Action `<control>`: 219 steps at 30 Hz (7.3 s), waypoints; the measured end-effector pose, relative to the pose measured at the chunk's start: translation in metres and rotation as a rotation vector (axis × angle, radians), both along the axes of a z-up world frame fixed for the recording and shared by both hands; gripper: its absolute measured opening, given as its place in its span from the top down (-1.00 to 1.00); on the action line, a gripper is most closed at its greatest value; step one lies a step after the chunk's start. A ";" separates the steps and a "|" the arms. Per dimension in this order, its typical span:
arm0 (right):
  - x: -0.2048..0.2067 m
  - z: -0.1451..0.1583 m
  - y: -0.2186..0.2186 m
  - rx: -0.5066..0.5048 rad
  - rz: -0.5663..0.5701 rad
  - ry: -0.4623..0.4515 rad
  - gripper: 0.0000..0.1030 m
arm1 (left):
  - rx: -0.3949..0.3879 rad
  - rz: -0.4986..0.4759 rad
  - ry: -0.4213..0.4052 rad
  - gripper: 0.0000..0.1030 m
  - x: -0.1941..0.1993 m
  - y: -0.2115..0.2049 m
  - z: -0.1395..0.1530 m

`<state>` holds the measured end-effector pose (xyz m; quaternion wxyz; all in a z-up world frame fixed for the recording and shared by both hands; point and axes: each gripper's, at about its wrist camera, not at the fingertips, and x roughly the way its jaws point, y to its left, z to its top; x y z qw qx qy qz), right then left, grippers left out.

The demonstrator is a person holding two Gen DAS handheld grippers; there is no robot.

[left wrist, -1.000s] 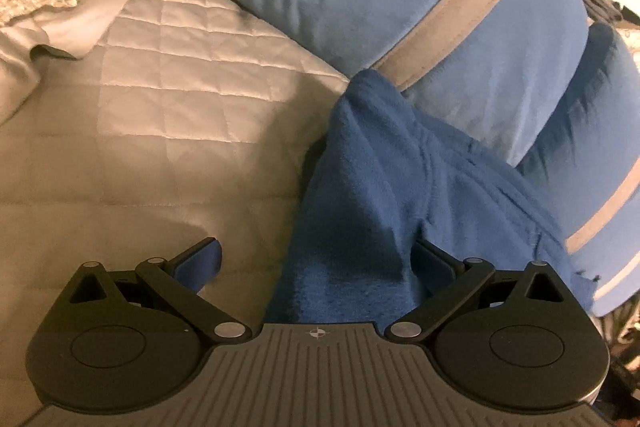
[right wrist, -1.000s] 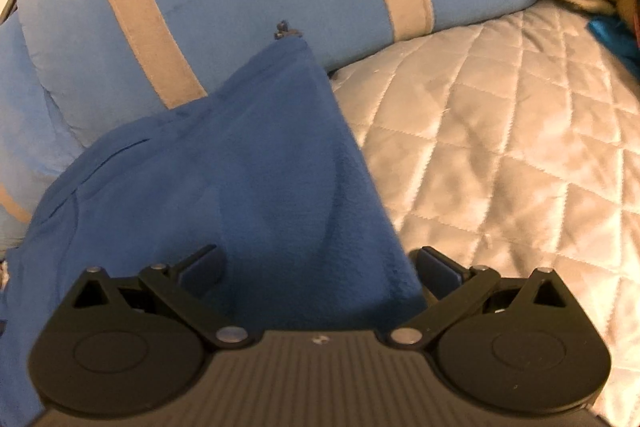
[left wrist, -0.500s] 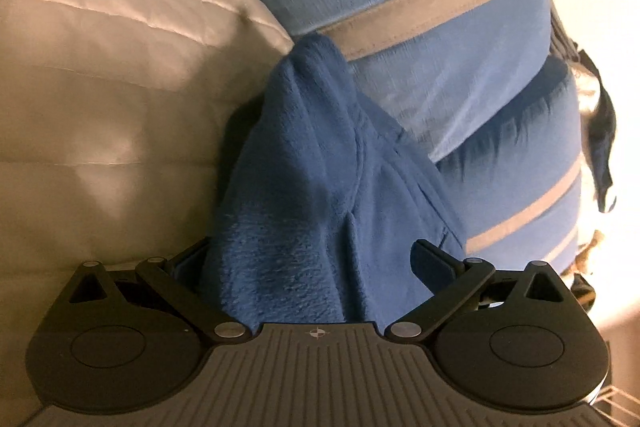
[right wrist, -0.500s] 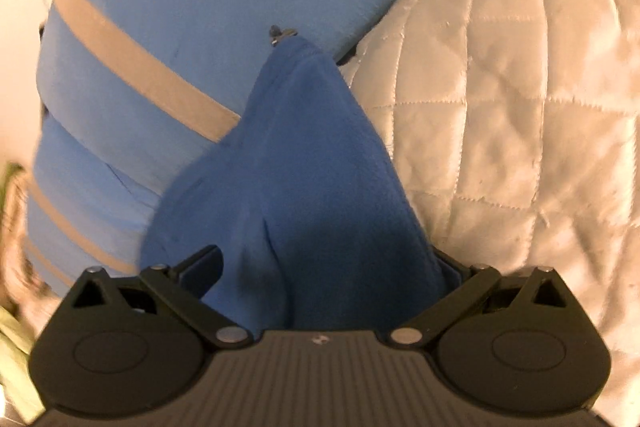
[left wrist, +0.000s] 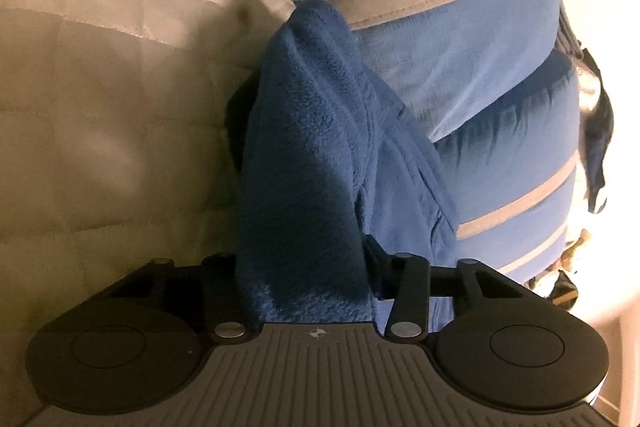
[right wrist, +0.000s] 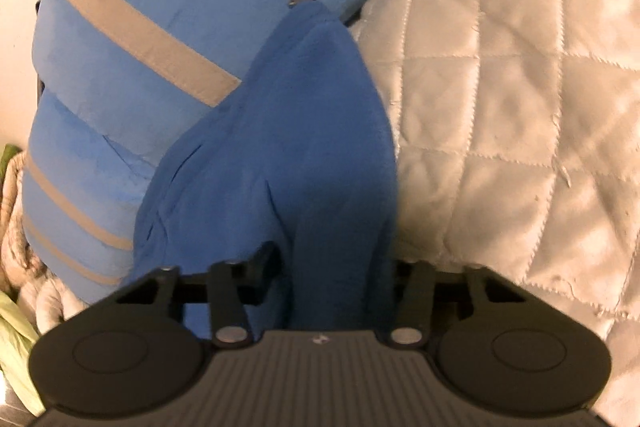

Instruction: Fold clothes

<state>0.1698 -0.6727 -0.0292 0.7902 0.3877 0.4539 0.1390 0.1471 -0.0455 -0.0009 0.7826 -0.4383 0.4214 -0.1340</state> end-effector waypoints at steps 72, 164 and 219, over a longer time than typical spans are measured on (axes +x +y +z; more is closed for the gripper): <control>-0.067 0.132 0.264 -0.356 0.216 -0.448 -1.00 | 1.330 0.239 -0.175 -0.41 -0.057 0.088 0.213; -0.095 0.082 0.218 -0.704 0.305 -0.464 -1.00 | 0.856 0.074 -0.403 -0.87 -0.020 0.001 0.101; -0.081 0.028 0.135 -0.833 0.325 -0.062 -1.00 | 1.015 0.091 -0.171 -1.00 -0.014 -0.098 0.099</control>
